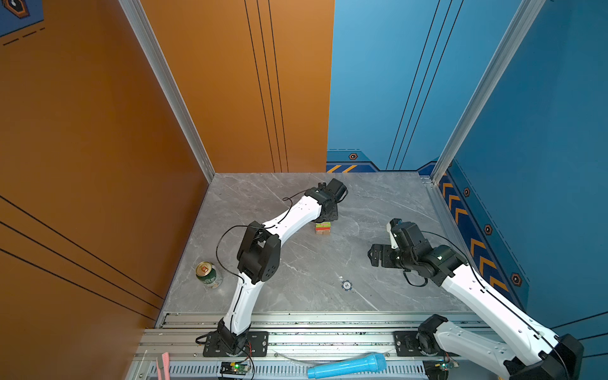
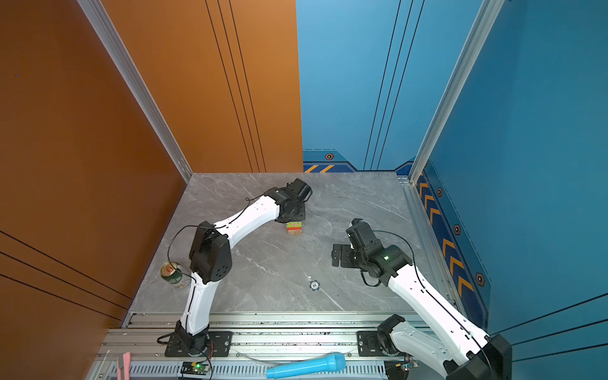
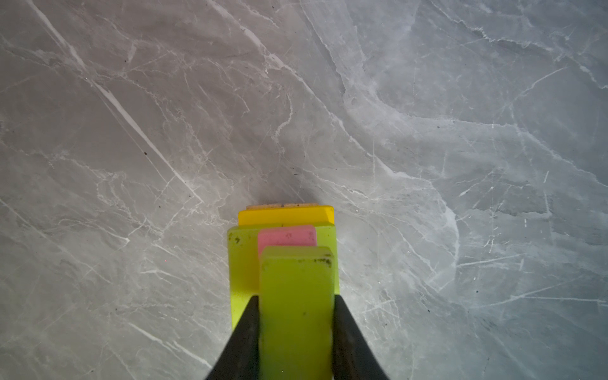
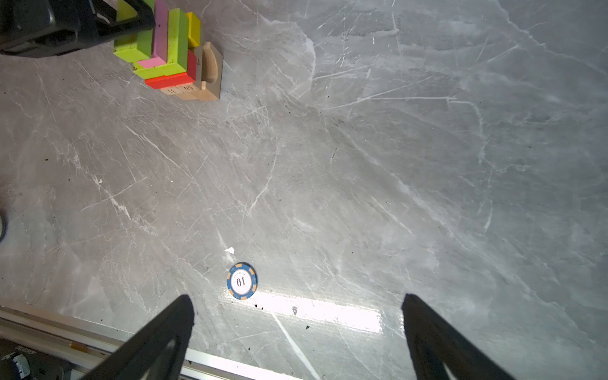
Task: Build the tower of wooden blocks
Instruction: 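Lower the lime-green block onto the pink block with the left gripper, then open the left gripper and withdraw it from the tower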
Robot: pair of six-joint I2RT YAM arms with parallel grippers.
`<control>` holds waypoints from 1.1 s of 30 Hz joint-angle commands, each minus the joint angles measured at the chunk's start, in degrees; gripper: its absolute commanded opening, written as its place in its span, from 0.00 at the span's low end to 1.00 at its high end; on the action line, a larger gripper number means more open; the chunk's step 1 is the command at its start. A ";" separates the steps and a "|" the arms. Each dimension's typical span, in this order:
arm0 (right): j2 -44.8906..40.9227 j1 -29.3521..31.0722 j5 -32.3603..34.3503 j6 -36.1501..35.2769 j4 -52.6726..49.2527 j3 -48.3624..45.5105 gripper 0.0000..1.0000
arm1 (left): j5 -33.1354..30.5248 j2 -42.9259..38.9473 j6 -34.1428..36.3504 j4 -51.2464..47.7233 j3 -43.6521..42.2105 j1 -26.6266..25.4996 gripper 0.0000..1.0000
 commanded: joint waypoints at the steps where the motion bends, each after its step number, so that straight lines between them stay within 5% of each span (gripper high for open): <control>1: -0.94 -0.31 1.86 0.17 -1.95 1.24 1.00 | -0.70 0.96 0.55 -1.05 1.95 0.51 0.32; 15: -1.11 -0.57 1.67 0.19 -2.07 1.07 1.00 | -0.81 1.57 0.53 -1.07 2.69 0.53 0.36; 21: -1.37 -0.68 1.59 0.17 -2.09 1.09 1.00 | -0.80 1.05 0.62 -1.03 2.48 0.51 0.58; 33: -3.85 -0.75 0.95 0.02 -2.34 1.11 1.00 | -2.78 -3.03 1.48 -1.05 3.71 -0.94 0.72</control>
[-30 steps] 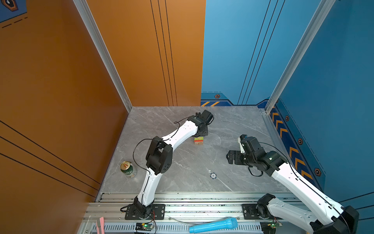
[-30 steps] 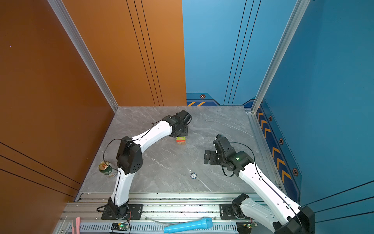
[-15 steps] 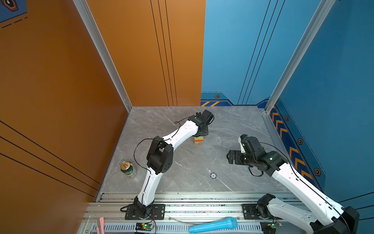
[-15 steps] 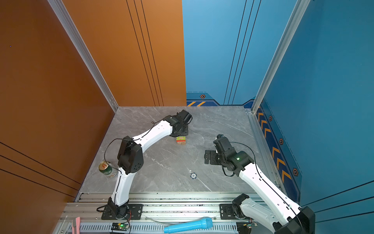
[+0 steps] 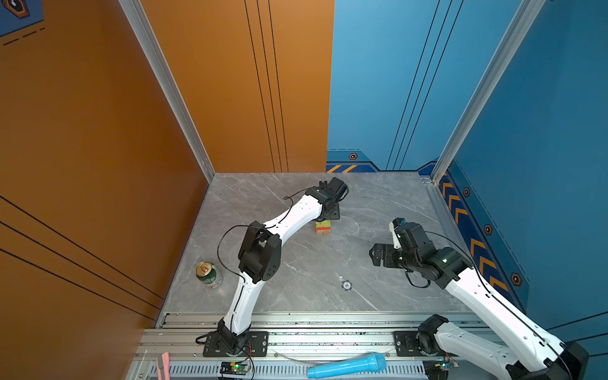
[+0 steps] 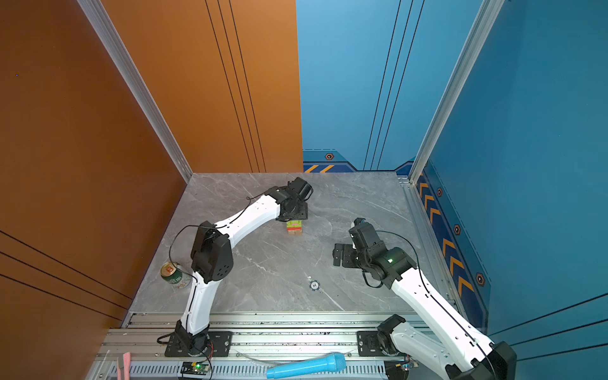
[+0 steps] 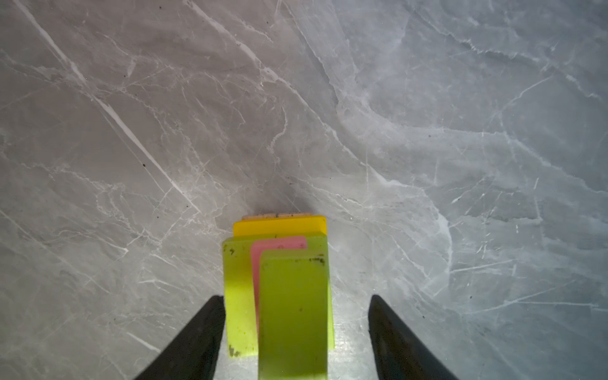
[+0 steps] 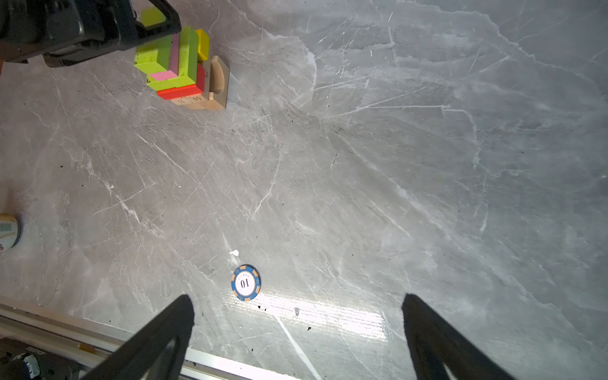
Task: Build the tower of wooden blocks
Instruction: 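Open the left gripper and withdraw it from the tower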
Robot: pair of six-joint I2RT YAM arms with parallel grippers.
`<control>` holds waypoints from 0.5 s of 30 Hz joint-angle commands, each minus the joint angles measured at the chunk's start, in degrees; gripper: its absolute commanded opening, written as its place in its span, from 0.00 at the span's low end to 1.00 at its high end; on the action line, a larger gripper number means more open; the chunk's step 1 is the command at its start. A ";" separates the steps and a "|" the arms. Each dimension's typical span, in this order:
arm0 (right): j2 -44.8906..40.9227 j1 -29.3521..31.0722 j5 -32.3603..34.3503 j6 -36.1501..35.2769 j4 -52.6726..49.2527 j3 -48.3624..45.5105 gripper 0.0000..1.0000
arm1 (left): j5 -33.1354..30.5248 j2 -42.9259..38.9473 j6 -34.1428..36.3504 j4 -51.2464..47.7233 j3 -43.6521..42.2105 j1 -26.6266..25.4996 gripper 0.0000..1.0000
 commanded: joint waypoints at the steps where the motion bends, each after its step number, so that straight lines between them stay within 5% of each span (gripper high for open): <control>1: -1.72 -0.42 1.00 0.02 -2.40 1.10 1.00 | -2.28 -4.50 0.95 -1.06 1.87 -0.96 0.73; 6: -3.92 -1.06 1.85 -0.68 -3.51 1.05 1.00 | -6.50 -10.97 2.97 -0.98 -0.04 -2.98 1.00; 15: -6.66 -6.39 1.65 -3.31 -6.82 0.90 1.00 | -16.78 -33.02 7.96 5.92 -20.14 -7.40 0.98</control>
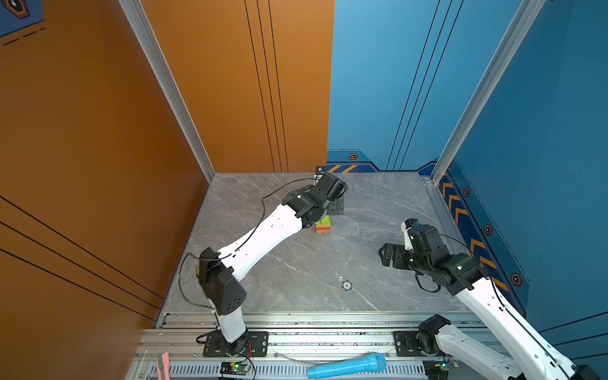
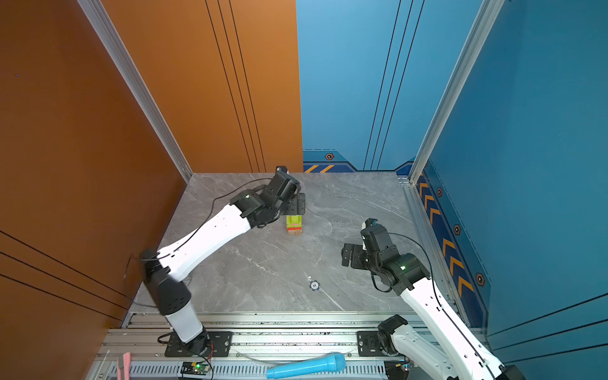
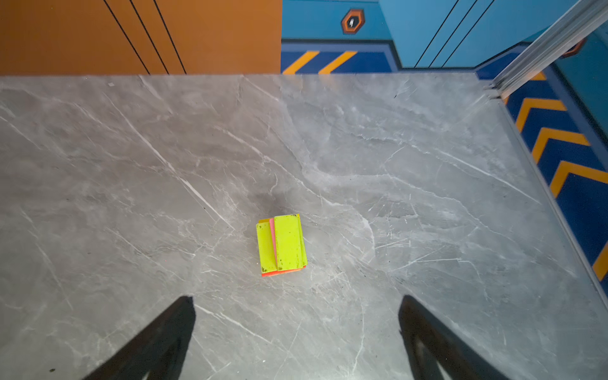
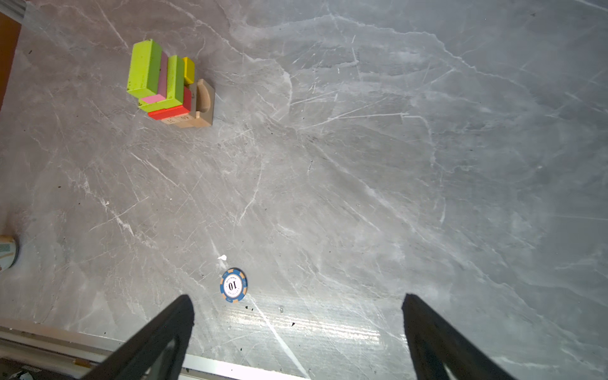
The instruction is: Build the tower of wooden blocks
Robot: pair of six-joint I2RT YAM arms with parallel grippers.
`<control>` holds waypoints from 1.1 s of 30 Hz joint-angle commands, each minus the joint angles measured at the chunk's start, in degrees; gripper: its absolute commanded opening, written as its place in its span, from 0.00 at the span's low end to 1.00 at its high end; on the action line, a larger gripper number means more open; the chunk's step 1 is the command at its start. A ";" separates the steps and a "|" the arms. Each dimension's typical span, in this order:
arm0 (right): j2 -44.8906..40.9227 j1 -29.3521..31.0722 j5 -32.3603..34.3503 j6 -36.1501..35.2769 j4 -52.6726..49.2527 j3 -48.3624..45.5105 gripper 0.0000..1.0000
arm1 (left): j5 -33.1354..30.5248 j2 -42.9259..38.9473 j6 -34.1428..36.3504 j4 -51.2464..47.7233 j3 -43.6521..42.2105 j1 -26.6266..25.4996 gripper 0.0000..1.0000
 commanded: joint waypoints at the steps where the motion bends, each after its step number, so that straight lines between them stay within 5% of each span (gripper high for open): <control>1: -1.64 -1.75 1.03 -1.78 -3.39 0.90 1.00 | -7.29 -8.27 2.54 2.53 -9.78 -0.68 0.98; 13: 4.20 -4.05 -2.91 0.59 -0.35 2.59 1.00 | -12.12 -43.97 -6.82 9.66 -50.19 -1.59 0.98; 20: 20.06 2.98 1.66 1.92 4.20 12.91 0.93 | -9.61 -48.16 -9.29 10.16 -59.35 -1.67 0.98; 26: 38.99 8.16 6.51 0.02 2.94 29.50 0.78 | -10.10 -48.61 -7.16 10.70 -62.21 -1.54 0.98; 33: 60.17 11.76 11.20 -2.35 -3.89 52.02 0.77 | -10.12 -49.09 -5.98 11.55 -65.23 -0.97 0.98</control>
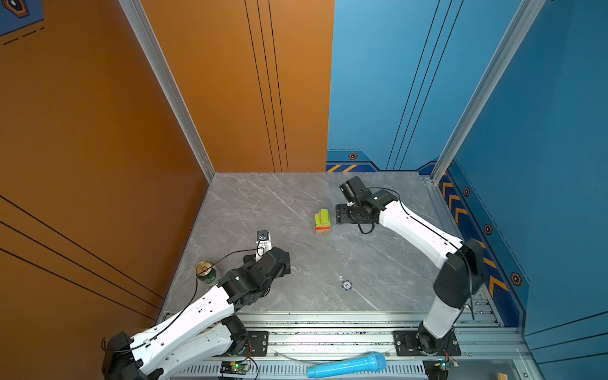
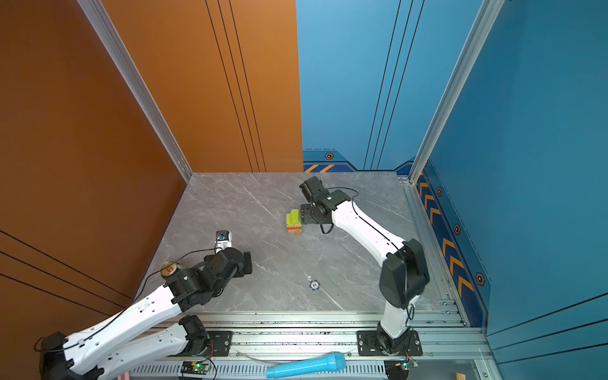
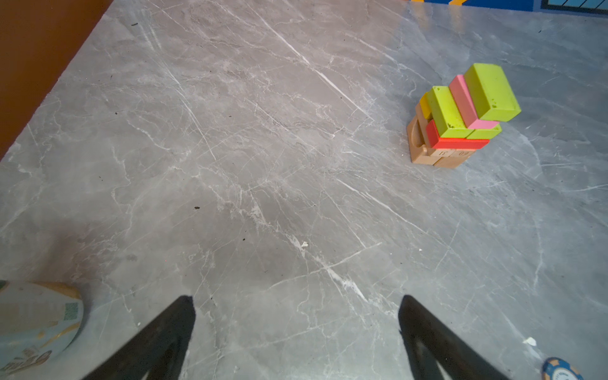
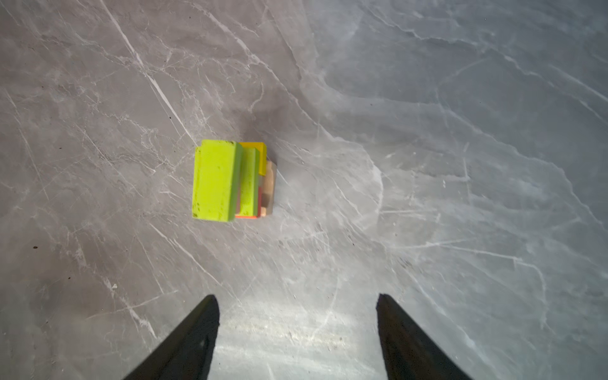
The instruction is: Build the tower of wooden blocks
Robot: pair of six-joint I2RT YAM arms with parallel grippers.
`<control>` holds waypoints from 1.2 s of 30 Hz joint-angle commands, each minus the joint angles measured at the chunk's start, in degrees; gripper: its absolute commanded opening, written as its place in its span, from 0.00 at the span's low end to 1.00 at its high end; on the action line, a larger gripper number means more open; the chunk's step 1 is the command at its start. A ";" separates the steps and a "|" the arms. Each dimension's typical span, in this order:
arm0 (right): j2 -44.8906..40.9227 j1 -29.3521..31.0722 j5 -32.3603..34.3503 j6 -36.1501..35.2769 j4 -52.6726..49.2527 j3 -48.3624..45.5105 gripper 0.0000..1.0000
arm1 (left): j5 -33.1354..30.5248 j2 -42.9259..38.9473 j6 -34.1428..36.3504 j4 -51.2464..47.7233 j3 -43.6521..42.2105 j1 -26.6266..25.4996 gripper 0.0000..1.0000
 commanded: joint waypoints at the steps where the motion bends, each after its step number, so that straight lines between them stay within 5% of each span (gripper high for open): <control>1: 7.94 1.37 4.50 -1.99 -6.15 10.47 0.78 | 0.21 -1.14 1.41 1.26 -1.99 0.49 0.98; 14: 29.83 3.53 5.74 -2.19 -15.51 36.29 0.77 | 7.53 -5.50 2.49 5.51 -8.22 7.50 0.98; 36: 37.65 3.98 6.54 -0.75 -19.94 46.13 0.58 | 13.44 -10.23 4.70 6.18 -11.83 15.32 0.98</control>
